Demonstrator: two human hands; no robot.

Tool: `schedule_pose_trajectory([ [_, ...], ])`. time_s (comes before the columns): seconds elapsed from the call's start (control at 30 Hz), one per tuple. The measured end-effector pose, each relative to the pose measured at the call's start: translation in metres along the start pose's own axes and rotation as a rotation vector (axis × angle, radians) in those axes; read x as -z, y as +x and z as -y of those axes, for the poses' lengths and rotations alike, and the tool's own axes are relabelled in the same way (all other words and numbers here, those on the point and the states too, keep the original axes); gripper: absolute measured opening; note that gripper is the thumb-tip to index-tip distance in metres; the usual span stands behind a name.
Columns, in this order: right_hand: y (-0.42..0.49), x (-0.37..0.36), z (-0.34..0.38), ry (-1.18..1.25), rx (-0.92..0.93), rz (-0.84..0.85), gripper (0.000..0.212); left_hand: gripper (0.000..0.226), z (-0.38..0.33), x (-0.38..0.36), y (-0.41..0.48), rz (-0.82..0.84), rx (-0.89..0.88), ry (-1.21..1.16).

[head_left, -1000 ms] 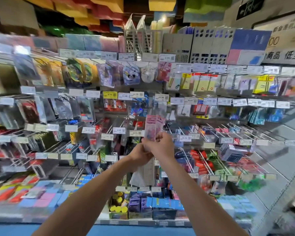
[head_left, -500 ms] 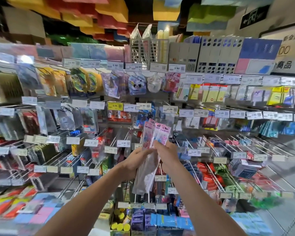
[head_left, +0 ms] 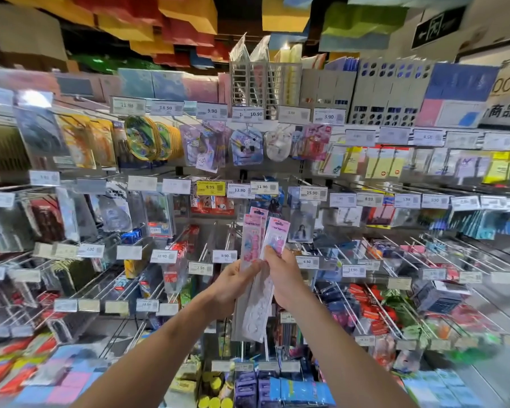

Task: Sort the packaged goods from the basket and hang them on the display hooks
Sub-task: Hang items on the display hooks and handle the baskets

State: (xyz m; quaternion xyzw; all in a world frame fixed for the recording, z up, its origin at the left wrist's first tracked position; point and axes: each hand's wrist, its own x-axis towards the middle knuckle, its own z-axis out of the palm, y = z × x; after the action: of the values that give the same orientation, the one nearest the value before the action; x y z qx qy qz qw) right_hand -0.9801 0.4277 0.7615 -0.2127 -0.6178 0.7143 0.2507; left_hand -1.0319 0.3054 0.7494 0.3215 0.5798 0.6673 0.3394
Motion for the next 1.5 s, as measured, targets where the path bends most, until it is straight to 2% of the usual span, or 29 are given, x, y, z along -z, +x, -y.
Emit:
schedule_pose_trajectory([
  [0.1,0.008,-0.010,-0.004,0.005,-0.008,-0.014,0.017,0.042,0.002,0.012,0.004,0.038,-0.031,0.012],
  [0.27,0.016,-0.021,-0.010,-0.063,-0.014,0.041,0.023,0.031,0.006,0.033,0.007,0.010,-0.024,-0.006],
  [0.4,0.019,-0.021,-0.020,-0.034,-0.057,0.126,0.021,0.025,0.008,0.048,0.003,-0.035,-0.001,-0.001],
  [0.53,0.014,-0.016,-0.033,-0.145,-0.052,0.132,0.015,0.028,0.019,0.063,0.004,-0.051,0.019,0.033],
  [0.73,0.014,0.007,-0.063,-0.213,-0.096,0.127,0.015,0.008,0.046,0.060,0.009,-0.058,0.090,0.092],
  [0.9,0.027,0.025,-0.081,-0.204,-0.140,0.099,0.013,0.023,0.065,0.044,0.027,-0.081,0.131,0.094],
  [1.13,0.064,0.021,-0.098,-0.200,-0.155,0.233,0.015,0.026,0.069,0.064,0.057,-0.282,0.091,0.068],
  [1.2,0.072,0.014,-0.117,-0.223,-0.103,0.253,0.034,0.030,0.076,0.077,0.064,-0.340,0.068,0.078],
  [1.27,0.081,0.011,-0.141,-0.289,-0.019,0.246,0.053,0.037,0.089,0.094,0.072,-0.482,0.033,0.111],
  [1.37,0.097,0.015,-0.180,-0.319,0.067,0.258,0.038,0.025,0.106,0.128,0.085,-0.642,-0.064,0.161],
  [1.5,0.116,0.015,-0.235,-0.378,0.157,0.318,0.029,0.035,0.127,0.162,0.092,-0.594,-0.108,0.398],
])
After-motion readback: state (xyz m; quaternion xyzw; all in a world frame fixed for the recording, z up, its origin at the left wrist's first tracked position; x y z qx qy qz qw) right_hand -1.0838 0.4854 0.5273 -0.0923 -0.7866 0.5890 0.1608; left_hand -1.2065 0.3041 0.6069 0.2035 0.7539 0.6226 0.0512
